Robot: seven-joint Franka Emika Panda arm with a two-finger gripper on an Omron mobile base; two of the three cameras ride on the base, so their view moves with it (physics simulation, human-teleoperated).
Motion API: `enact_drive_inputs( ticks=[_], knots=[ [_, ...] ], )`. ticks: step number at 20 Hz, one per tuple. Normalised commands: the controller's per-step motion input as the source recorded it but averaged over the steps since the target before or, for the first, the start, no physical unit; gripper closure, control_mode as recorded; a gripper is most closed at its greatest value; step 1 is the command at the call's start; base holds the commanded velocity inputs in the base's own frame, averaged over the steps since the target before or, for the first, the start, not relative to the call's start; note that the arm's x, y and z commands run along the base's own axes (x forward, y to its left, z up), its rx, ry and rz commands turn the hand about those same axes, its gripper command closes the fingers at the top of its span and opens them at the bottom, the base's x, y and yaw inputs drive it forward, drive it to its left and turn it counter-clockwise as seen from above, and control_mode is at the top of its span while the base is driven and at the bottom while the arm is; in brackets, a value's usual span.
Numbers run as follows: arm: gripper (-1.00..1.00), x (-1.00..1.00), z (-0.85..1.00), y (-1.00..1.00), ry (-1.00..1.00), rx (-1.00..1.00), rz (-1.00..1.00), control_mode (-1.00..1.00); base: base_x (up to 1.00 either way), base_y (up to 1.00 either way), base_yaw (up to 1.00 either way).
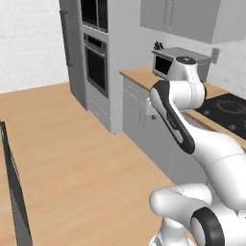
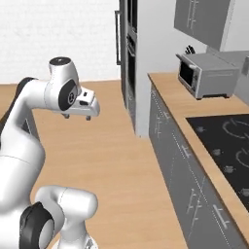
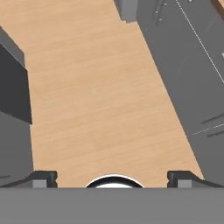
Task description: Navigate to the oven.
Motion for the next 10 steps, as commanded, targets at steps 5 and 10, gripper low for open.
enact_drive_inputs(
  ticks=[5,10],
  knots=[
    [-1.00,0.00,0.00,0.00,0.00,0.00,0.00,1.00,1.00,0.76,-0.11],
    [-1.00,0.00,0.00,0.00,0.00,0.00,0.00,1.00,1.00,0.26,-0.03]
  ],
)
